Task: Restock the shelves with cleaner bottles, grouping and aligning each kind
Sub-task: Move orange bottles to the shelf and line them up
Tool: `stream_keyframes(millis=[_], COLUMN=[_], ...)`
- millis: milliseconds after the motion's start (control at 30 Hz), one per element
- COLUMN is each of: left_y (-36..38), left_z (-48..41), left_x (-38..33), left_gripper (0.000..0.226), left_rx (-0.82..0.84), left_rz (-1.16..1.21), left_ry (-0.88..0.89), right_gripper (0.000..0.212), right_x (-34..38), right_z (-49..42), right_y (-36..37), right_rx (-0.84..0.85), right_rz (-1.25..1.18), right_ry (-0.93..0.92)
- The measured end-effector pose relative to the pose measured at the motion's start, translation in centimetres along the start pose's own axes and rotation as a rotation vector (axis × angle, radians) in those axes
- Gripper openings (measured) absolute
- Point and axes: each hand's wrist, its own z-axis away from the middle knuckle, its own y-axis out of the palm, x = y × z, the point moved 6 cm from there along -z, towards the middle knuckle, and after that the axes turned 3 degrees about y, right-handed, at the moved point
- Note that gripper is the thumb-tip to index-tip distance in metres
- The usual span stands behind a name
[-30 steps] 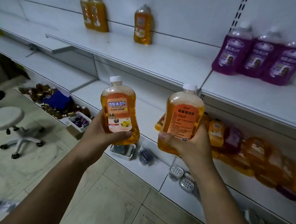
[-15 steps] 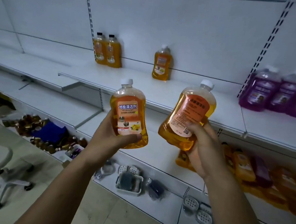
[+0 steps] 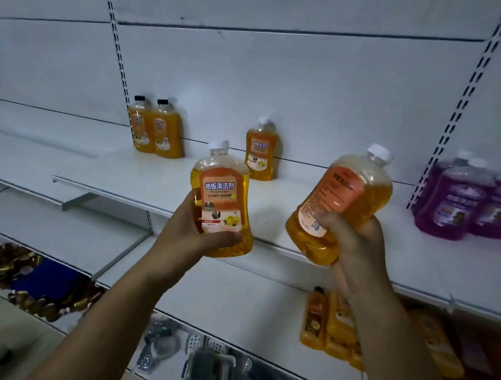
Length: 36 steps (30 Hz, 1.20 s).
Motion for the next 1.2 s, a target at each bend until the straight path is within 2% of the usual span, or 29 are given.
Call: stream_keyframes(millis=[67,200,233,333,367,400,467,533,700,1000,1200], left_y=[0.4,0.8,0.9,1.3,1.4,1.4,1.3,1.3,1.3,3.8,5.5], left_z=[-2.2,-6.3,-7.3,-10.4,-11.4,-12.5,-14.6,-16.5,-20.3,-23.6,-23.8], left_x=[0.0,0.1,0.2,0.8,1.1,1.4,2.0,2.7,3.9,6.2,4.6], left_gripper=[0.078,0.073,0.073,0.07,0.07,0.07,0.073,0.074,0.079,0.1,0.092], left_rx=[0.027,0.053,0.062,0.098,0.109,0.124,0.165,0.206,0.304,0.377,0.395], left_rz=[0.022,0.074,0.085,0.102,0.091,0.08,0.051,0.025,-0.031,-0.078,-0.049], left_ry=[-0.004,-0.011,-0.012,-0.02,-0.019,-0.016,-0.004,0.004,0.046,0.085,0.112], right_gripper=[0.075,0.08,0.078,0.043,0.038,0.046,0.077,0.088,0.089,0.068,0.086], right_x=[0.3,-0.3,-0.8,-1.3,-1.3,-1.2,-0.7,-0.1,0.8,-2.2,-2.3], right_z=[-2.1,-5.7,-6.6,-8.9,-9.6,-10.5,-12.1,-13.8,-18.3,-23.2,-22.5], right_y=[0.2,0.8,0.8,0.9,1.0,0.9,1.0,1.3,2.6,2.3,0.1], right_rx=[-0.046,-0.068,-0.08,-0.127,-0.136,-0.154,-0.206,-0.273,-0.424,-0.411,-0.376], right_rz=[0.02,-0.144,-0.16,-0.138,-0.103,-0.055,0.05,0.149,0.411,0.555,0.552], right_ry=[0.016,0.17,0.2,0.204,0.172,0.133,0.049,-0.012,-0.115,-0.146,-0.126])
